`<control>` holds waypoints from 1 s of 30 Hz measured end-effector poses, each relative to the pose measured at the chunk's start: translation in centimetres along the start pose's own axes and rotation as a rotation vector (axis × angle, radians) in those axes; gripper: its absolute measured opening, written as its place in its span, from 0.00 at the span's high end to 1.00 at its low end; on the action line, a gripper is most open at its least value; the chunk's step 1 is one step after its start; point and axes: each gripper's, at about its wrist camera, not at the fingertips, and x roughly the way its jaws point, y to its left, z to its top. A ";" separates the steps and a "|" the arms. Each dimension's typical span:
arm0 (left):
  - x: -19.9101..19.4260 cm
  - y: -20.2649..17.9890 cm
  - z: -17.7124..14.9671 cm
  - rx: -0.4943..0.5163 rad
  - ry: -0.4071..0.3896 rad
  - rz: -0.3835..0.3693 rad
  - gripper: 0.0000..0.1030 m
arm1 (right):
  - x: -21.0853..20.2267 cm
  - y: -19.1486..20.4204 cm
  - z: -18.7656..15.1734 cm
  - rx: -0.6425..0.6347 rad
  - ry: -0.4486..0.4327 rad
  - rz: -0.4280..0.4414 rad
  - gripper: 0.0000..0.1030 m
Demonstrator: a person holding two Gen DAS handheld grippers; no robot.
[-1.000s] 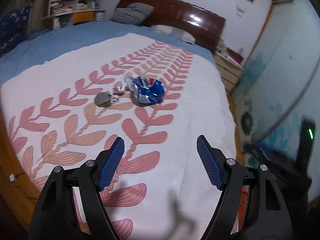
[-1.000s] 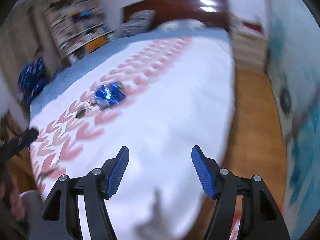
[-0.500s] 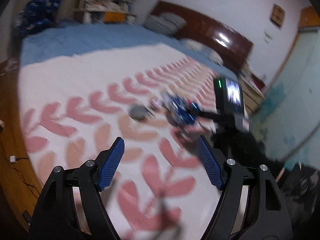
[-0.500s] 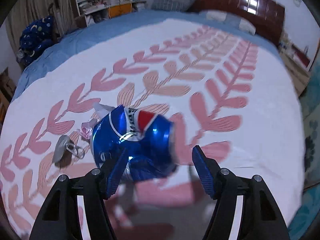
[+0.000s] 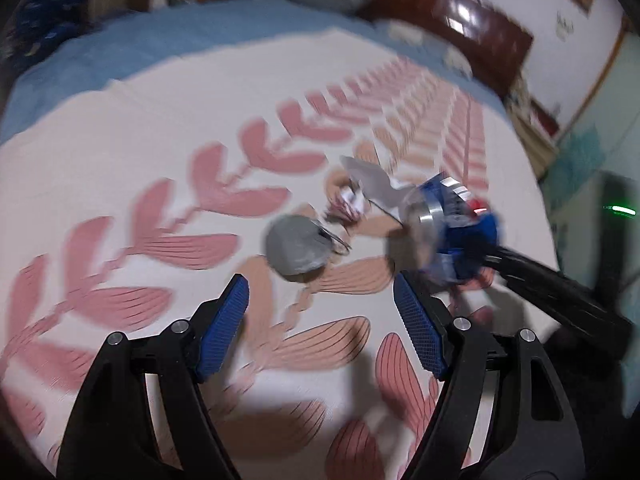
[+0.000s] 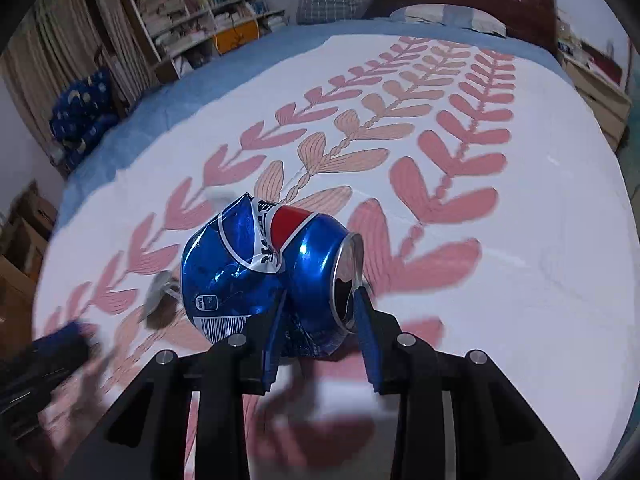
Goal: Collect trash
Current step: 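Grasp the crushed blue Pepsi can with the right tool, then grasp a white paper scrap with the left tool while the right tool holds the can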
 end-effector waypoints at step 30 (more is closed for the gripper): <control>3.0 -2.0 1.0 0.002 0.018 -0.058 1.00 | -25.2 -13.6 -22.4 0.237 -0.118 0.019 0.67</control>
